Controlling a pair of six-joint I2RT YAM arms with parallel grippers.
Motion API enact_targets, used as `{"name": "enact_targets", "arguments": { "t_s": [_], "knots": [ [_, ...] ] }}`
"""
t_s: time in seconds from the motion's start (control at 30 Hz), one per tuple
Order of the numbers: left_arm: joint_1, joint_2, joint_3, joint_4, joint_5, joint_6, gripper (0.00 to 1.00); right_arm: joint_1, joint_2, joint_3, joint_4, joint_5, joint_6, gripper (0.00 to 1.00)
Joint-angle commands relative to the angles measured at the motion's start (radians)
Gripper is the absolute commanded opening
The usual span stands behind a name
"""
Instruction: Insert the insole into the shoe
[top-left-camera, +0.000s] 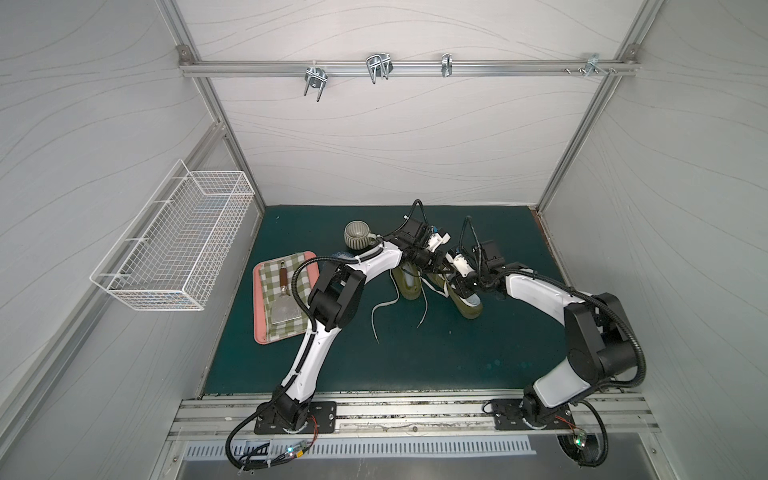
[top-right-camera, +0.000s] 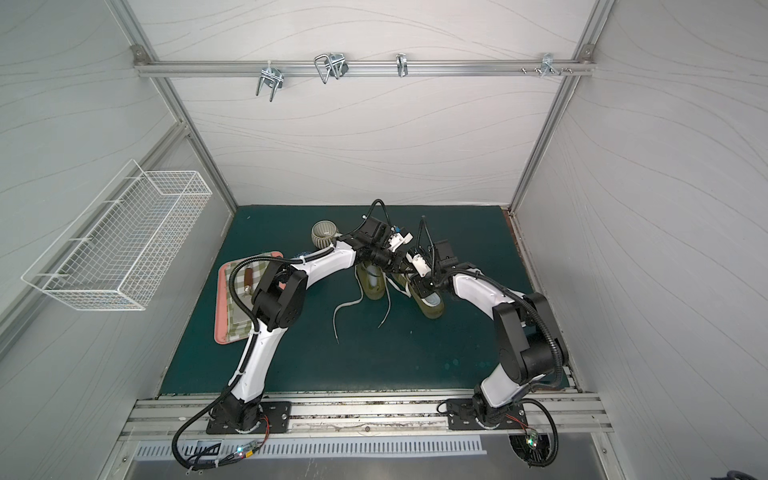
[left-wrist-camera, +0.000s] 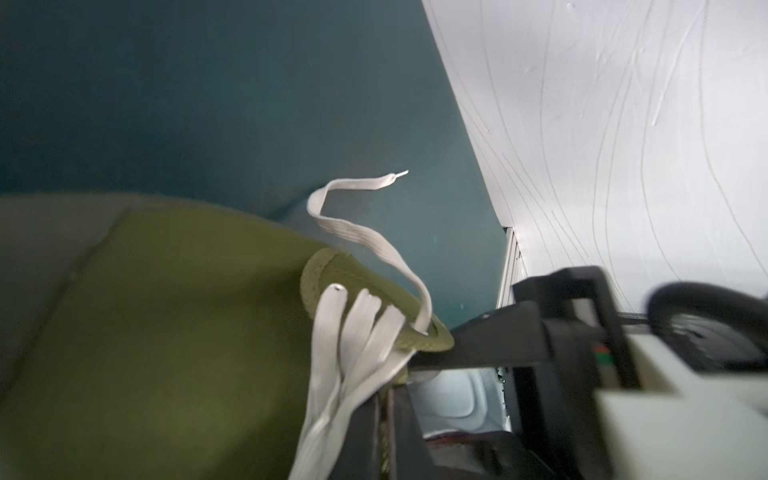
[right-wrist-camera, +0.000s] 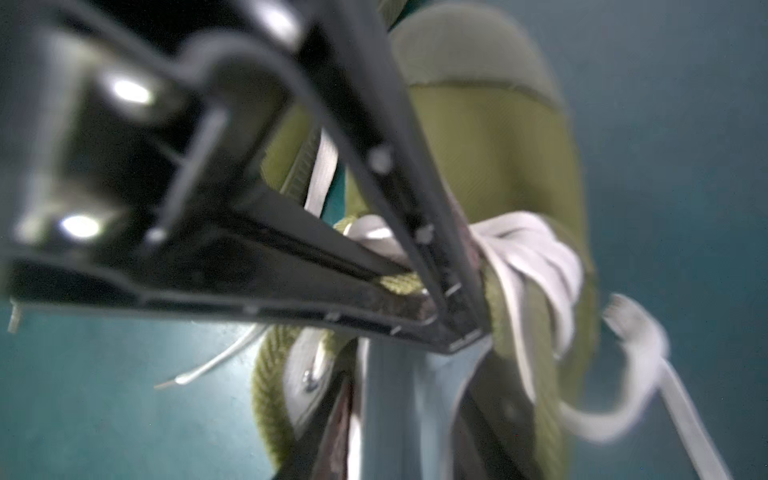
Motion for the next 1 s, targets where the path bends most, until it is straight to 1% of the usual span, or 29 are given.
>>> {"name": "enact_targets", "arguments": {
  "t_s": [0.0, 0.13, 0.27, 0.33, 0.47, 0.67, 0.73, 0.8, 0.97],
  "knots": [
    [-0.007, -0.007, 0.019, -0.015, -0.018, 0.039, 0.0, 0.04, -0.059, 0.059, -0.118, 0.026, -0.016, 0.46],
    [-0.003, -0.006, 0.04, -0.044, -0.021, 0.052, 0.0, 0.04, -0.086, 0.07, -0.21, 0.065, 0.049, 0.52],
    [0.0, -0.008, 0.04, -0.044, -0.023, 0.053, 0.0, 0.039, -0.11, 0.085, -0.301, 0.092, 0.073, 0.59],
    [0.0, -0.007, 0.039, -0.04, -0.02, 0.048, 0.0, 0.035, -0.127, 0.081, -0.319, 0.085, 0.079, 0.63],
    [0.001, -0.006, 0.037, -0.029, -0.019, 0.038, 0.0, 0.013, -0.139, 0.06, -0.314, 0.049, 0.094, 0.66],
    [0.0, -0.01, 0.037, -0.028, -0.02, 0.035, 0.0, 0.015, -0.143, 0.071, -0.372, 0.07, 0.1, 0.75],
    [0.0, -0.01, 0.039, -0.028, -0.021, 0.034, 0.0, 0.027, -0.138, 0.074, -0.394, 0.077, 0.102, 0.77],
    [0.001, -0.01, 0.04, -0.031, -0.021, 0.035, 0.0, 0.049, -0.134, 0.076, -0.414, 0.108, 0.101, 0.78],
    [0.0, -0.012, 0.043, -0.038, -0.023, 0.038, 0.0, 0.08, -0.108, 0.074, -0.449, 0.164, 0.106, 0.78]
  ]
}}
